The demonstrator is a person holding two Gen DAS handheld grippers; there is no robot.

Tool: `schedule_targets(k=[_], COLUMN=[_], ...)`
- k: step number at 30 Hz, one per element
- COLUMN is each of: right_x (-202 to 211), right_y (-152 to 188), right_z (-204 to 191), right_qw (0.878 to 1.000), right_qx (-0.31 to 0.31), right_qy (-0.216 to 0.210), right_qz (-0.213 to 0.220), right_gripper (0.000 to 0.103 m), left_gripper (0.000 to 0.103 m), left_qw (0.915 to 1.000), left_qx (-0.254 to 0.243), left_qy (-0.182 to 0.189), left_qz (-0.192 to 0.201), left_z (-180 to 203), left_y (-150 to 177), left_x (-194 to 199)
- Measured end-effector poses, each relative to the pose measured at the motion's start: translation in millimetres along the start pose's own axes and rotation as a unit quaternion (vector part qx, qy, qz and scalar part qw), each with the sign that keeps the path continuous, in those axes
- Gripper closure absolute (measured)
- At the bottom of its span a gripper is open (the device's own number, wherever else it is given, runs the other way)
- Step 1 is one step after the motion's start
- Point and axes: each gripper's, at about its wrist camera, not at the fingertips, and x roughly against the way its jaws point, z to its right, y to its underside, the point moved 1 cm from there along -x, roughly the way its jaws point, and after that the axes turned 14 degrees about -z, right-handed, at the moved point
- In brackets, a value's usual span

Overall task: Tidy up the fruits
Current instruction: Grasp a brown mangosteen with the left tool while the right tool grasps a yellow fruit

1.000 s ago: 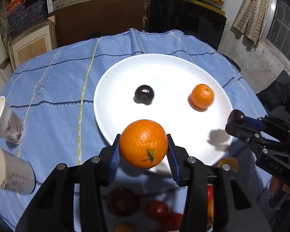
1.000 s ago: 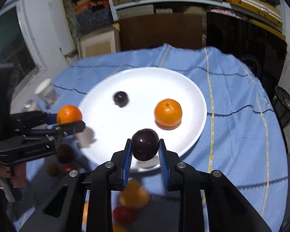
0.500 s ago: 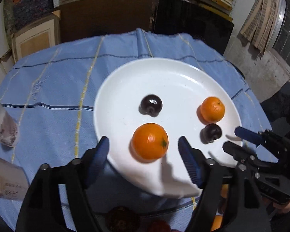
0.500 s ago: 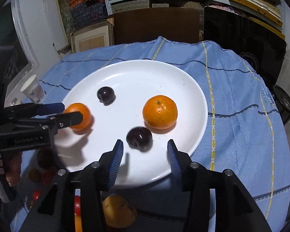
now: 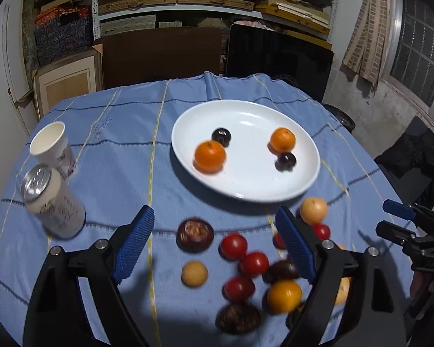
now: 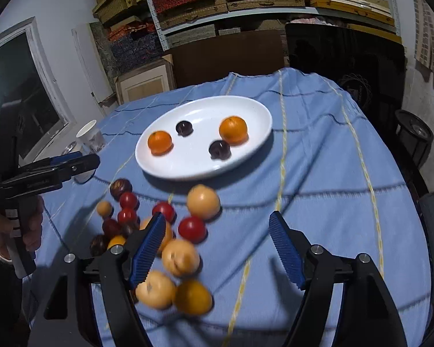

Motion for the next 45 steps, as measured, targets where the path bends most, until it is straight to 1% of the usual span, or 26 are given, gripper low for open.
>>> schedule_targets(k=[2,5,9,15,17,18,20,23,25,26,27,29,32,35,38,39,42,43,44,45], right_x=[4.7,7.2,3.0,-1.3,-0.7,-0.2,0.7,1.1,0.6,0.1,-0.6,-1.8,-4.1,-6.9,-13.7,-15.5,-22.1,-25.5,-30.1,-33.7], right_y=[13.5,34.1,54.5,69.6,71.8,72.8,73.4,74.5,74.6,73.9,73.7,73.1,71.8,70.3,68.1,67.2,65.9,65.2,63.9,63.0], right_z=[-0.4,-3.9,-10.4,-23.2,-24.8,-26.0,-26.9,-29.1,-29.8,-30.0,-31.0,-32.2,-34.7,-35.5,-32.4,-30.9,-31.5,-32.6,-32.6,-31.9], right_qw=[1.0,1.0,1.0,0.999,0.999,0.999,0.999,0.999,0.999,0.999,0.999,0.999,0.999,0.999,0.997,0.996,0.994,0.993,0.992,0.991], right_qx=[-0.005,-0.007,-0.011,-0.003,-0.001,0.0,0.002,0.004,0.004,0.005,0.005,0.007,0.016,0.027,0.03,0.03,0.044,0.05,0.051,0.049], right_qy=[-0.004,-0.005,-0.018,-0.017,-0.022,-0.023,-0.022,-0.024,-0.024,-0.025,-0.027,-0.027,-0.02,-0.003,0.055,0.064,0.073,0.081,0.084,0.084], right_qz=[0.001,-0.003,-0.016,-0.026,-0.026,-0.026,-0.026,-0.027,-0.029,-0.03,-0.031,-0.034,-0.039,-0.041,-0.05,-0.053,-0.066,-0.072,-0.083,-0.093], right_gripper=[0.023,0.019,0.019,0.019,0.019,0.019,0.019,0.019,0.019,0.019,0.019,0.019,0.019,0.019,0.019,0.02,0.025,0.027,0.033,0.035], left_gripper=[0.018,0.016,0.016,0.016,0.018,0.024,0.031,0.033,0.038,0.043,0.048,0.059,0.06,0.06,0.06,0.06,0.06,0.06,0.06,0.06], left_qw=[1.0,0.9999,0.9997,0.999,0.9981,0.9977,0.9968,0.996,0.9953,0.9948,0.9951,0.9954,0.9953,0.9952,0.9948,0.995,0.9952,0.9952,0.9952,0.9952], left_qx=[-0.001,-0.003,-0.003,-0.014,-0.023,-0.027,-0.03,-0.023,-0.02,-0.02,-0.021,-0.028,-0.022,-0.031,-0.026,-0.022,-0.025,-0.027,-0.027,-0.027], left_qy=[0.004,0.007,0.007,0.008,-0.004,-0.006,-0.002,0.006,0.011,0.015,0.012,0.009,0.015,0.007,0.017,0.021,0.019,0.017,0.016,0.017], left_qz=[-0.003,-0.009,-0.023,-0.042,-0.056,-0.061,-0.074,-0.086,-0.095,-0.099,-0.095,-0.091,-0.093,-0.093,-0.097,-0.095,-0.093,-0.092,-0.092,-0.092], left_z=[2.9,6.4,9.2,12.7,15.5,16.9,18.2,16.8,16.5,16.8,17.6,19.5,18.0,18.7,13.4,11.7,12.0,12.6,12.6,12.8], left_y=[16.7,40.4,69.1,94.8,102.1,101.8,103.2,101.2,100.1,99.8,99.4,97.6,95.3,97.1,97.3,96.8,97.7,97.9,98.0,97.8], left_x=[4.5,7.0,4.4,-4.6,-13.0,-16.5,-24.0,-32.3,-38.8,-41.2,-42.3,-44.1,-43.0,-39.9,-41.0,-40.9,-41.4,-41.5,-41.4,-41.5])
